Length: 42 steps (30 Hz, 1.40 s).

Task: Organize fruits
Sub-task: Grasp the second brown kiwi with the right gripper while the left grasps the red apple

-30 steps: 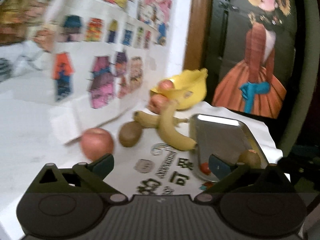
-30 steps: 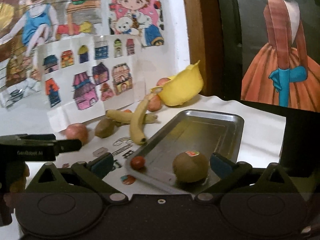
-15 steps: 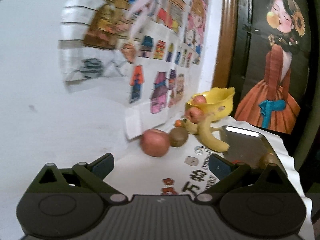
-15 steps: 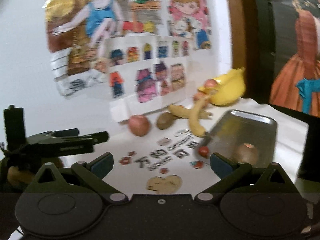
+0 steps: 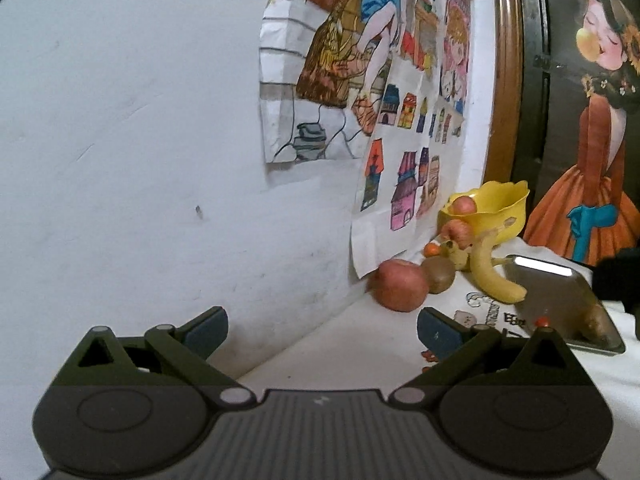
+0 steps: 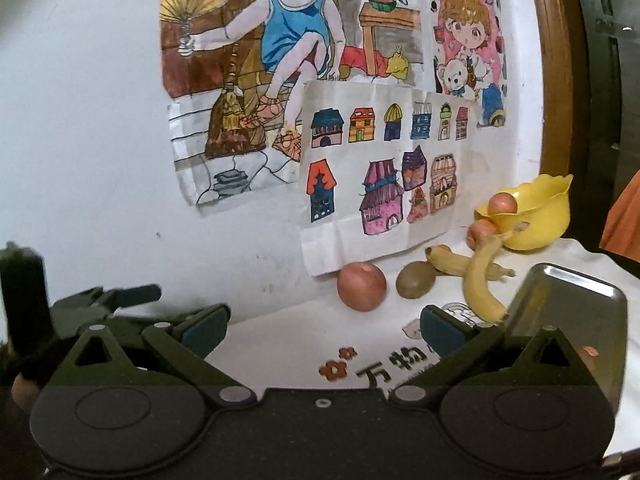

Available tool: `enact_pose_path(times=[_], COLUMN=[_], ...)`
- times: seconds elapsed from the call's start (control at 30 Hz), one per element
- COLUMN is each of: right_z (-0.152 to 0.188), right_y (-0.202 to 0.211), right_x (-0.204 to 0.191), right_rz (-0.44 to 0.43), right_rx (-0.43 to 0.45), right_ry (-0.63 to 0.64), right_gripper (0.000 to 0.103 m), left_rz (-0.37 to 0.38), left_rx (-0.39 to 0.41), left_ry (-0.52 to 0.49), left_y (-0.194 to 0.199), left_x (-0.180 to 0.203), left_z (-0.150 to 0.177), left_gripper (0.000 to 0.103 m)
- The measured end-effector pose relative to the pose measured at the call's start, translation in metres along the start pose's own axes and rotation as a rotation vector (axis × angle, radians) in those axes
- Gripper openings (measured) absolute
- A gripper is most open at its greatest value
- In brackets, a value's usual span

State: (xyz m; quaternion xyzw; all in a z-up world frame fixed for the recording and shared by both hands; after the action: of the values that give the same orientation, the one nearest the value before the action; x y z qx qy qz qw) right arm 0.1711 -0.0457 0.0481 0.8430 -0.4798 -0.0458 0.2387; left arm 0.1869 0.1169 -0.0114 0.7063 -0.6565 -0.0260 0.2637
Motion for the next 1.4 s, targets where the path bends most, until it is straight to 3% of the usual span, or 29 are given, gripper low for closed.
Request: enact_pose_path(times=[0.33,0.73,0.97,1.4], right_z=[0.025,0.042,0.048,0.05], right_y=[-0.065,-0.165,-0.216,-0.256], right_x=[0.051,0.126,0.137,0.145], right_rz=[0.04,-0.061,-0.08,-0.076], right_rx=[-0.033,-0.148,-0.19,-0.207], right_ry=[0.062,-0.163,-0.212,-0.225], right_gripper=[0.102,0.102,0.096,0.084], left_rz=[0.039,0.066,0.058,0.073], left_rx=[-0.046,-0.134,-0.173,-0.206], left_ry=[-0.09,-0.154,-0.191,-0.214], left_y=[-0.046,-0.124,-0.154,-0.182], left_x=[0.026,0.059,0.074,0.091], left_z=[0.012,0.027,0.031,0.035], left_gripper=[0.103,0.103,0.103,0.098])
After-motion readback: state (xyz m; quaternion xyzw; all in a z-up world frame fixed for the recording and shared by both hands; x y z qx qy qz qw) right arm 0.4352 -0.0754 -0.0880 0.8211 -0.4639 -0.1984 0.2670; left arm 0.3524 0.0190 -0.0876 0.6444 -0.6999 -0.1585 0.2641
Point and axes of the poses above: each gripper's, at about its wrist camera, not at the fingertips, and y roughly against the way its jaws point, x to its right, z to its underside, the point moved 10 cm from there along -y, roughly the way its jaws point, and after that the axes turned 15 degrees about y, right-handed, at the moved point
